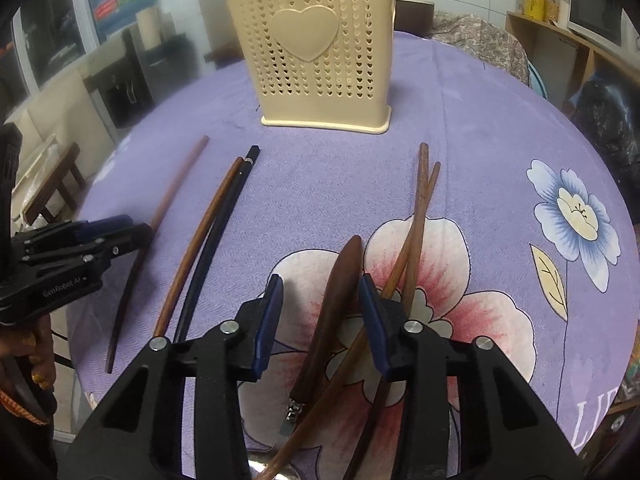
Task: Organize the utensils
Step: 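Close the right gripper on the wooden-handled spoon while the left grasps a brown chopstick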
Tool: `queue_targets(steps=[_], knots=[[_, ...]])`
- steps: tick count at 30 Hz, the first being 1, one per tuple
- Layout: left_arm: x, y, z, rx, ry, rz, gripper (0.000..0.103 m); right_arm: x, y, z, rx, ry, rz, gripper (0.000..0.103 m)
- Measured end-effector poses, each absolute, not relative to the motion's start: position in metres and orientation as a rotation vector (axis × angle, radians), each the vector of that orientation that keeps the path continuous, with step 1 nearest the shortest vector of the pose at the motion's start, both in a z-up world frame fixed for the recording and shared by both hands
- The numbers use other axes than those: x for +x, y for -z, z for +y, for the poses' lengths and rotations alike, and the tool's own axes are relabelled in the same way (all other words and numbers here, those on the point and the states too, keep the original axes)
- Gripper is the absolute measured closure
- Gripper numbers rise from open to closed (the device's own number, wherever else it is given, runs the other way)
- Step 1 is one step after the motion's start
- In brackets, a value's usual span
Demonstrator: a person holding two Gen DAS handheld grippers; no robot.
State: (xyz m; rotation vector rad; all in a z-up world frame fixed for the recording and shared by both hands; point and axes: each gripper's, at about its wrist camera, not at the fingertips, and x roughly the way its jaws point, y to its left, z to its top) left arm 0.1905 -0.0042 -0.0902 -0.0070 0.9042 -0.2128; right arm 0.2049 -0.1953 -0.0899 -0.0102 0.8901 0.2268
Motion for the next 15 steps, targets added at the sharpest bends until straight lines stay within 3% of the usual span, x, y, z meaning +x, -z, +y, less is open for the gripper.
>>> queue_targets(steps=[6, 12, 15], knots=[[0.225, 0.089, -0.003, -0.035, 0.219, 0.93, 0.064, 0.214, 0.089, -0.196, -0.027, -0.202, 0.892, 0.083], [0.263, 0.087, -0.017, 0.025, 0.196, 0.958, 0.065, 0.218, 0.089, -0.196, -0.017, -0.214, 0.891, 0.083], [0.271, 0.086, -0.024, 0.071, 0.173, 0.96, 0.076, 0.218, 0.089, -0.198, 0.002, -0.22, 0.892, 0.083]])
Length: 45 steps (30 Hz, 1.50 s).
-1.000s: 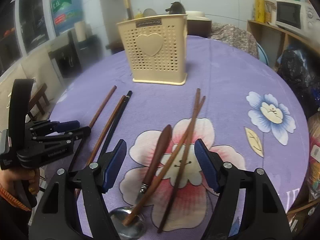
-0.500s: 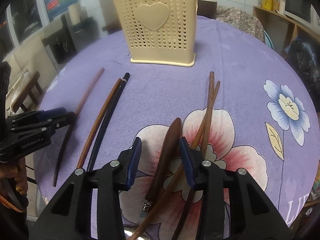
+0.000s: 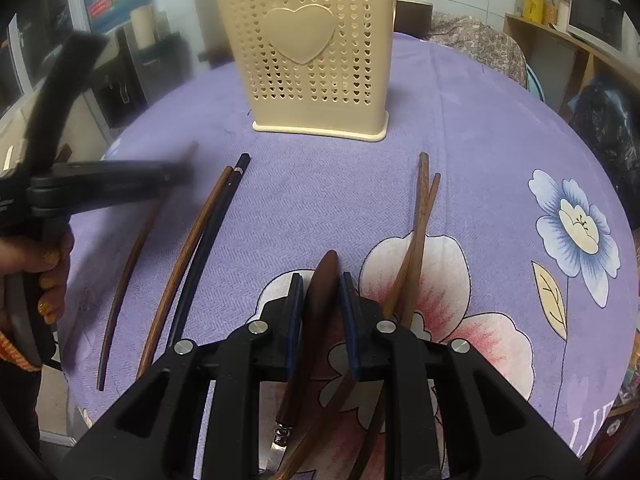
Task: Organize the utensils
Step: 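Close the right gripper on the wooden-handled spoon while the left grasps a brown chopstick, then lower the spoon into the cream holder with the right gripper while the left inserts the chopstick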
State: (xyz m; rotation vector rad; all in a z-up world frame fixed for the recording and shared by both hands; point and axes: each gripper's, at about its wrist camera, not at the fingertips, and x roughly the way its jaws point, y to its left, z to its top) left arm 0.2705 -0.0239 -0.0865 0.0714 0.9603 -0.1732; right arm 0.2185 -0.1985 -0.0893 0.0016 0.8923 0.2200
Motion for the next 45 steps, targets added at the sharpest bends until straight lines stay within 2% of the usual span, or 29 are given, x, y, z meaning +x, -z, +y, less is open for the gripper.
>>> queue_targets(steps=[4, 15, 26, 33, 45], knots=[[0.273, 0.086, -0.027, 0.081, 0.161, 0.959, 0.092, 0.218, 0.09, -0.2, 0.017, -0.227, 0.89, 0.084], [0.266, 0.08, -0.015, -0.031, 0.187, 0.91, 0.094, 0.209, 0.081, -0.22, 0.176, -0.325, 0.847, 0.086], [0.198, 0.0, 0.01, -0.13, 0.26, 0.645, 0.095, 0.168, 0.019, -0.251, 0.325, -0.479, 0.668, 0.087], [0.176, -0.027, 0.017, -0.132, 0.257, 0.542, 0.095, 0.163, -0.007, -0.256, 0.301, -0.495, 0.601, 0.087], [0.177, -0.035, 0.02, -0.155, 0.274, 0.517, 0.095, 0.171, -0.025, -0.244, 0.224, -0.491, 0.575, 0.087]])
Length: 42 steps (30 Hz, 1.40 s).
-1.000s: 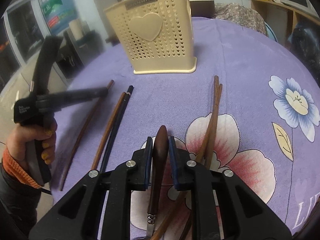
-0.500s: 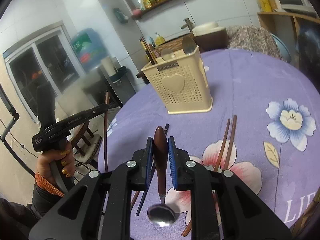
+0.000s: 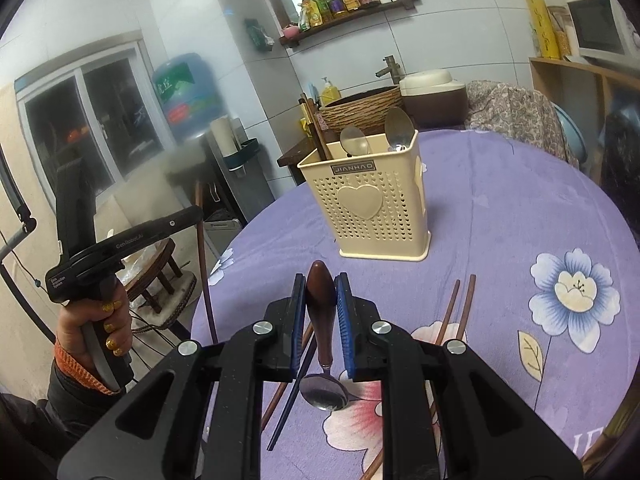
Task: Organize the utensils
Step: 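Lower the spoon into the cream holder with the right gripper while the left inserts the chopstick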
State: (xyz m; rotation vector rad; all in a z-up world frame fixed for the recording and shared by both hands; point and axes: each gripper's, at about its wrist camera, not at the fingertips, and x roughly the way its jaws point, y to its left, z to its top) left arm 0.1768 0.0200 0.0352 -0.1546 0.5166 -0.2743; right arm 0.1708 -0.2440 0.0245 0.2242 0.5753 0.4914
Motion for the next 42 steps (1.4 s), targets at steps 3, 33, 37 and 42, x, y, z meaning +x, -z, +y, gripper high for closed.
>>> queue_targets(steps=[3, 33, 37, 42], knots=[[0.178, -0.037, 0.019, -0.156, 0.286, 0.516, 0.095, 0.173, -0.029, -0.243, 0.212, -0.489, 0.572, 0.087], [0.277, -0.205, -0.026, -0.206, 0.218, 0.173, 0.095, 0.307, -0.192, -0.244, 0.101, -0.343, 0.321, 0.087], [0.291, -0.173, -0.039, -0.197, 0.188, 0.195, 0.095, 0.322, -0.167, -0.239, 0.086, -0.315, 0.335, 0.087], [0.294, -0.132, -0.045, -0.151, 0.193, 0.253, 0.095, 0.324, -0.123, -0.227, 0.04, -0.308, 0.386, 0.087]])
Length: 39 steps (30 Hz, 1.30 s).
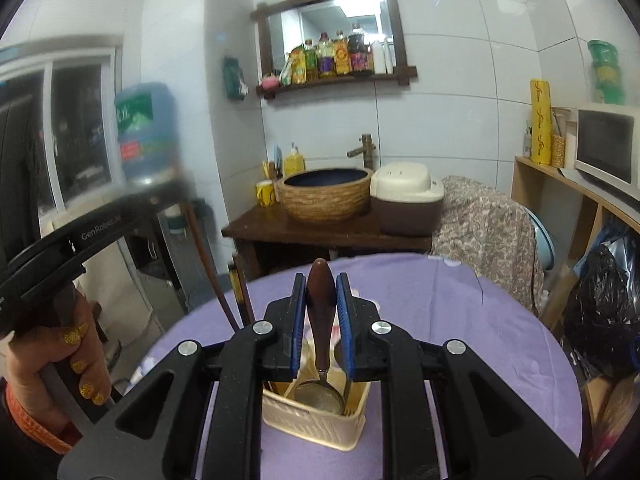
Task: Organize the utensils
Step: 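Lower the spoon into the cream holder with the right gripper while the left inserts the chopstick, then move both open grippers back over the remaining chopsticks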
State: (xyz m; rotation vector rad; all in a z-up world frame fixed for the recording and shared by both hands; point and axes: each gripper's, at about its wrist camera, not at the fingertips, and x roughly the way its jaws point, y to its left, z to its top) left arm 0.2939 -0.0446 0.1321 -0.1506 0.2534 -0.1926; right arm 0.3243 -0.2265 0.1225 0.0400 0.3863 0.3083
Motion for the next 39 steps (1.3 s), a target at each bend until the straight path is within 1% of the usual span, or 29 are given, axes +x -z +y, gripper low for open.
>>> queue_targets(steps=[9, 14, 16, 17, 18, 19, 20, 21, 22, 23, 25, 26, 27, 28, 29, 31, 33, 36, 38, 39], knots=[[0.298, -0.087, -0.039, -0.136, 0.222, 0.359, 0.095, 0.331, -0.075, -0.224, 0.043, -0.3, 0.475, 0.087], [0.301, -0.075, -0.04, -0.127, 0.237, 0.399, 0.095, 0.33, -0.065, -0.219, 0.016, -0.301, 0.482, 0.087], [0.298, -0.073, -0.039, -0.127, 0.24, 0.395, 0.095, 0.326, -0.064, -0.221, 0.014, -0.293, 0.467, 0.085], [0.297, -0.073, -0.038, -0.13, 0.244, 0.396, 0.094, 0.324, -0.065, -0.222, 0.014, -0.29, 0.462, 0.082], [0.294, -0.074, -0.036, -0.135, 0.253, 0.4, 0.092, 0.321, -0.065, -0.224, 0.02, -0.284, 0.451, 0.075], [0.292, -0.074, -0.035, -0.14, 0.258, 0.401, 0.084, 0.318, -0.067, -0.226, 0.027, -0.279, 0.441, 0.065], [0.287, -0.076, -0.032, -0.148, 0.263, 0.396, 0.072, 0.311, -0.069, -0.229, 0.043, -0.283, 0.426, 0.06], [0.283, -0.076, -0.031, -0.153, 0.263, 0.389, 0.066, 0.306, -0.071, -0.232, 0.055, -0.289, 0.414, 0.054], [0.275, -0.078, -0.028, -0.159, 0.259, 0.376, 0.058, 0.3, -0.072, -0.234, 0.063, -0.294, 0.404, 0.054], [0.27, -0.079, -0.026, -0.16, 0.256, 0.372, 0.054, 0.296, -0.074, -0.235, 0.064, -0.293, 0.399, 0.054], [0.258, -0.077, -0.022, -0.149, 0.235, 0.395, 0.052, 0.282, -0.076, -0.239, 0.065, -0.278, 0.393, 0.053], [0.255, -0.075, -0.02, -0.147, 0.229, 0.413, 0.048, 0.275, -0.075, -0.242, 0.07, -0.267, 0.398, 0.049], [0.251, -0.072, -0.018, -0.149, 0.233, 0.432, 0.045, 0.27, -0.074, -0.245, 0.076, -0.255, 0.403, 0.037], [0.245, -0.067, -0.015, -0.149, 0.241, 0.459, 0.04, 0.263, -0.072, -0.248, 0.083, -0.24, 0.408, 0.028], [0.24, -0.061, -0.014, -0.141, 0.24, 0.481, 0.037, 0.257, -0.069, -0.251, 0.086, -0.227, 0.416, 0.027], [0.227, -0.047, -0.013, -0.102, 0.225, 0.526, 0.034, 0.242, -0.059, -0.255, 0.071, -0.202, 0.443, 0.023], [0.215, -0.032, -0.014, -0.065, 0.218, 0.561, 0.034, 0.226, -0.045, -0.257, 0.05, -0.161, 0.46, 0.016], [0.193, 0.0, -0.021, 0.006, 0.219, 0.632, 0.034, 0.206, -0.019, -0.259, 0.024, -0.156, 0.497, 0.01], [0.183, 0.018, -0.025, 0.034, 0.214, 0.671, 0.035, 0.194, -0.001, -0.258, 0.004, -0.159, 0.525, 0.01], [0.177, 0.03, -0.028, 0.039, 0.219, 0.699, 0.037, 0.187, 0.009, -0.257, -0.013, -0.137, 0.542, 0.01]])
